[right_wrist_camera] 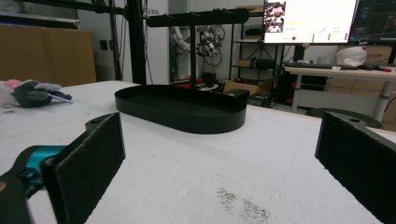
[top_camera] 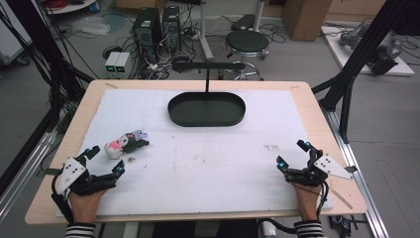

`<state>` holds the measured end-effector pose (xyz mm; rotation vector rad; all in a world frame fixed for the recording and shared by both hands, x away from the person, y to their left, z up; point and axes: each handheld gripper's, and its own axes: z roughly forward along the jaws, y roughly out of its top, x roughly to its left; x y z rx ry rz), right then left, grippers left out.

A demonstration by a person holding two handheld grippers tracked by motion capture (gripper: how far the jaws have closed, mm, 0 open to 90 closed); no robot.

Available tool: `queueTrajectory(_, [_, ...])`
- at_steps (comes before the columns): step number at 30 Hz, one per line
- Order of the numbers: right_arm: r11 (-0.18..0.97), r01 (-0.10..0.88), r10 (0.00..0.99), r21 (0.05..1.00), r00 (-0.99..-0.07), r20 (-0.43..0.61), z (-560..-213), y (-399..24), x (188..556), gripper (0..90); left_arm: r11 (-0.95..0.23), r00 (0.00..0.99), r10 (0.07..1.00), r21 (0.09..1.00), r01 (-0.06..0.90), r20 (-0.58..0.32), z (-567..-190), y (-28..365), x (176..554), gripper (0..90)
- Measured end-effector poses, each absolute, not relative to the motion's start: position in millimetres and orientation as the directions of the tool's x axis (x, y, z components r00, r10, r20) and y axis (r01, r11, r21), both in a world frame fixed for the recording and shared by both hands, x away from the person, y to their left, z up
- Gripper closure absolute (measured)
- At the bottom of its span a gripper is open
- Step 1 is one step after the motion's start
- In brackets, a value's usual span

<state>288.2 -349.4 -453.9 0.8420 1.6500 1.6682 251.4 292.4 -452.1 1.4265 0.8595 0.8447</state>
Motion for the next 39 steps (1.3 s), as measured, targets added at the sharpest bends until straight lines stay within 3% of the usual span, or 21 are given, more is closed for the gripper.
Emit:
queueTrajectory(26, [0.002,-0.005,0.807,1.0,-0.59,-0.005,-453.7,-347.9,288.1,0.5,-0.028,0.476,0.879,0.998,0.052,0.0,-449.7,293.1,254.2,1.7])
queueTrajectory(39, [0.004,-0.007,0.808,1.0,-0.589,-0.007,-453.8,-347.9,288.1,0.5,-0.11,0.541,0.84,0.99,0.091,0.044,-400.7,302.9,270.3,1.7])
